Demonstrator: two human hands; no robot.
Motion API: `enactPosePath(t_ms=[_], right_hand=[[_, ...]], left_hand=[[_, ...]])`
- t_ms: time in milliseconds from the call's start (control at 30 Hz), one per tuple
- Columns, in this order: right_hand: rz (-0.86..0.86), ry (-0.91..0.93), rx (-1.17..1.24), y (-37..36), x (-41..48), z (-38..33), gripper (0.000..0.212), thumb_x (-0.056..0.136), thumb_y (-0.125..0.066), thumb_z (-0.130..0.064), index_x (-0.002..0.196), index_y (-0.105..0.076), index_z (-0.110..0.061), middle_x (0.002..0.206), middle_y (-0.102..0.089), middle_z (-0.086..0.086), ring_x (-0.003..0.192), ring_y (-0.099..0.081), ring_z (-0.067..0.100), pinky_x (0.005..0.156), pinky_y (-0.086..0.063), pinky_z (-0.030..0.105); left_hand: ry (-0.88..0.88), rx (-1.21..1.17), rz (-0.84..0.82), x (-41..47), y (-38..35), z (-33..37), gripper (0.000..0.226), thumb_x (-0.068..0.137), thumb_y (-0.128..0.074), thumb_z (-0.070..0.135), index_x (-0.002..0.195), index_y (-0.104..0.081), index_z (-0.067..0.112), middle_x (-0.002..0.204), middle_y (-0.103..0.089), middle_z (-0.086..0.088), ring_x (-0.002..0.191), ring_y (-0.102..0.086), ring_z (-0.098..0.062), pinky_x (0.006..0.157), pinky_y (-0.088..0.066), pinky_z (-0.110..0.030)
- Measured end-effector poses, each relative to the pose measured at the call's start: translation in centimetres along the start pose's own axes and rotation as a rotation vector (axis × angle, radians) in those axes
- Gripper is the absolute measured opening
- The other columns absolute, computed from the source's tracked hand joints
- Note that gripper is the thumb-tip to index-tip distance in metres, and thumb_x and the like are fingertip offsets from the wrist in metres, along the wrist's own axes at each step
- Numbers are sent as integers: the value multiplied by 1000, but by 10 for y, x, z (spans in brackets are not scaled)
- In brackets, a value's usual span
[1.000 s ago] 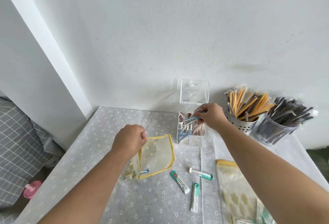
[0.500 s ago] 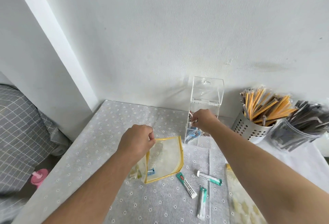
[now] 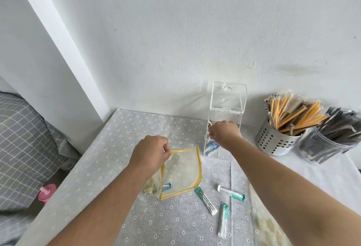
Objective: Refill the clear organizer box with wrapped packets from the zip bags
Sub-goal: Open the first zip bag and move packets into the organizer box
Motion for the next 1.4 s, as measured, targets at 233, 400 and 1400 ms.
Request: enactPosePath(t_ms=[233,400,1400], right_hand=[[43,-58,342,15,-7,5,29,91,-52,-11,112,-67,-22,111,-70,3,100,-65,22,90,-53,38],[184,190,798,46,-74,-60,21,87,-56,-4,92,-73,-14,77,-70,-2,64,-60,-3,64,-45,7],[-293,410,-25,-102,-67,-170,25,91,-54,-16,113,-58,-3,112,-58,13,101,-59,30,80,-48,37]], left_hand=[[7,-3,22,-1,3,-1,9,83,-69,26,78,-68,19,69,-60,4,64,-57,-17,52,-34,-23],[6,-18,38,-5,6,-1,9,83,-70,24,76,-68,19,66,-59,5,65,-58,-18,56,-36,-23],[-57,-99,-25,-17,8,-12,13,80,-74,25,75,-71,14,50,-46,12,58,-53,-14,61,-44,-25]])
Point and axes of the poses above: each hand's wrist, its own x-axis towards the middle knuckle, its own y-axis out of the back of the hand, z = x × y, the point moved 5 cm from there along x, towards the middle knuckle
